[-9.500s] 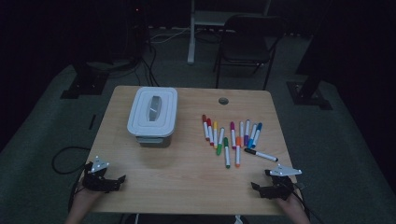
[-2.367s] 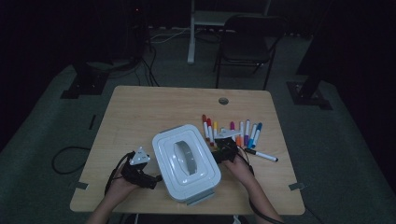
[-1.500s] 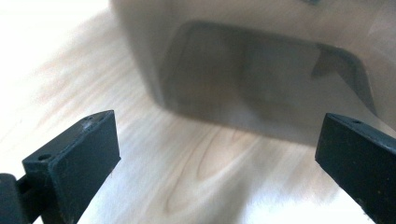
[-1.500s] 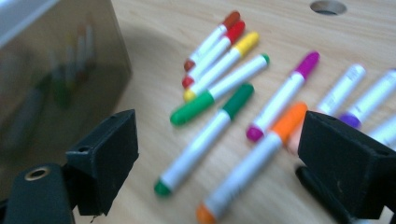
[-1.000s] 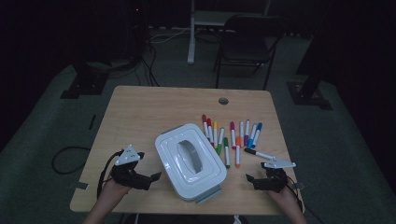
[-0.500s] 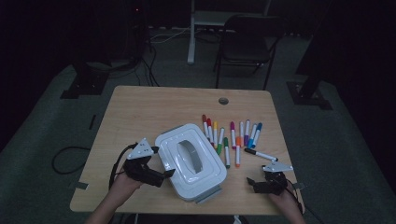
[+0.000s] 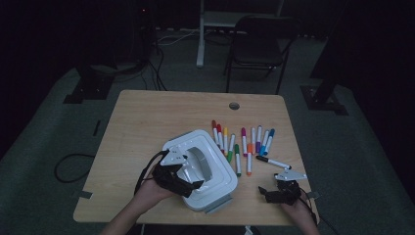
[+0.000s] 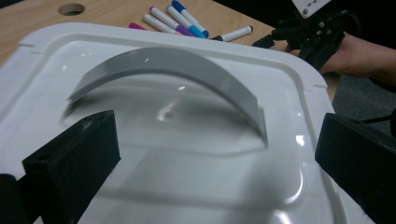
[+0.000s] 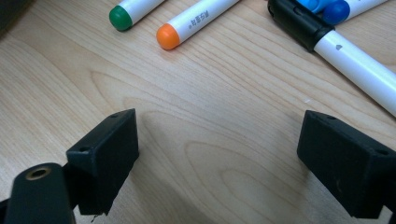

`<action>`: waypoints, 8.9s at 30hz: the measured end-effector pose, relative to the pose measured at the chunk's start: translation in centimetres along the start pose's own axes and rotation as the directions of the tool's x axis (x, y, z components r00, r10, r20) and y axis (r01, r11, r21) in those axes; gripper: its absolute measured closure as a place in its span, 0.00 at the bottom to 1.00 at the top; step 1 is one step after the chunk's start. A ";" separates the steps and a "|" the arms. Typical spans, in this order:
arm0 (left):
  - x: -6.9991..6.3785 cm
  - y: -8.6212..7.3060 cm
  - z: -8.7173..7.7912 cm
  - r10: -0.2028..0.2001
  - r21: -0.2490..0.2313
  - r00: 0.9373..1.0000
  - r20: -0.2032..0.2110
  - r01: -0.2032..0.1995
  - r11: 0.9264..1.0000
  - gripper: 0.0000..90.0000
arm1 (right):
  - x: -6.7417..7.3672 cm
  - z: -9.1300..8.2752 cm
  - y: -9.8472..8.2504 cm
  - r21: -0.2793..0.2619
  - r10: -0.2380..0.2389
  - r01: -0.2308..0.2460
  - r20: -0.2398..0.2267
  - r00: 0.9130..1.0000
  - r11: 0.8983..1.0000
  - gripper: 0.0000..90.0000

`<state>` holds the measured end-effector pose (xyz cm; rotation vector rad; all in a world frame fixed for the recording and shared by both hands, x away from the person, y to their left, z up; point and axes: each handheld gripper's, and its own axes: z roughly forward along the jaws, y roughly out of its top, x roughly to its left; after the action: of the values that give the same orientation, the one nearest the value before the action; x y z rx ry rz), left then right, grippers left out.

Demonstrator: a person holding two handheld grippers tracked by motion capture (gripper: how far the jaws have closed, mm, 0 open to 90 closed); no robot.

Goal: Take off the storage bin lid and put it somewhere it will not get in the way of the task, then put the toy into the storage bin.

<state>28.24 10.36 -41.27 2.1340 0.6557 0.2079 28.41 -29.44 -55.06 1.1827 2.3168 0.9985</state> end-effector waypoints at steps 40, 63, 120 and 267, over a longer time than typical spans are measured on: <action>-1.5 0.9 3.2 -0.006 -0.012 0.999 -0.032 0.006 1.000 0.67 | 0.1 0.0 0.0 -0.002 0.002 -0.002 0.002 1.000 1.000 0.15; -1.6 2.0 -1.7 0.032 -0.066 0.993 0.109 -0.025 0.997 0.84 | 0.1 0.0 0.0 -0.002 0.002 -0.002 0.002 1.000 1.000 0.15; 8.4 -11.7 -13.5 0.025 -0.042 0.997 0.078 -0.022 0.999 0.84 | 0.1 0.0 0.0 -0.001 0.003 -0.003 0.002 1.000 1.000 0.15; 15.0 -22.1 -8.9 -0.371 -0.026 0.709 -0.599 0.446 0.895 0.00 | -1.1 -3.3 1.4 -0.054 -0.025 0.023 -0.039 0.999 0.998 0.18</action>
<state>29.30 35.13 -54.62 1.9587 1.5305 0.6176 27.90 -31.17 -51.82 1.1220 2.3138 1.0775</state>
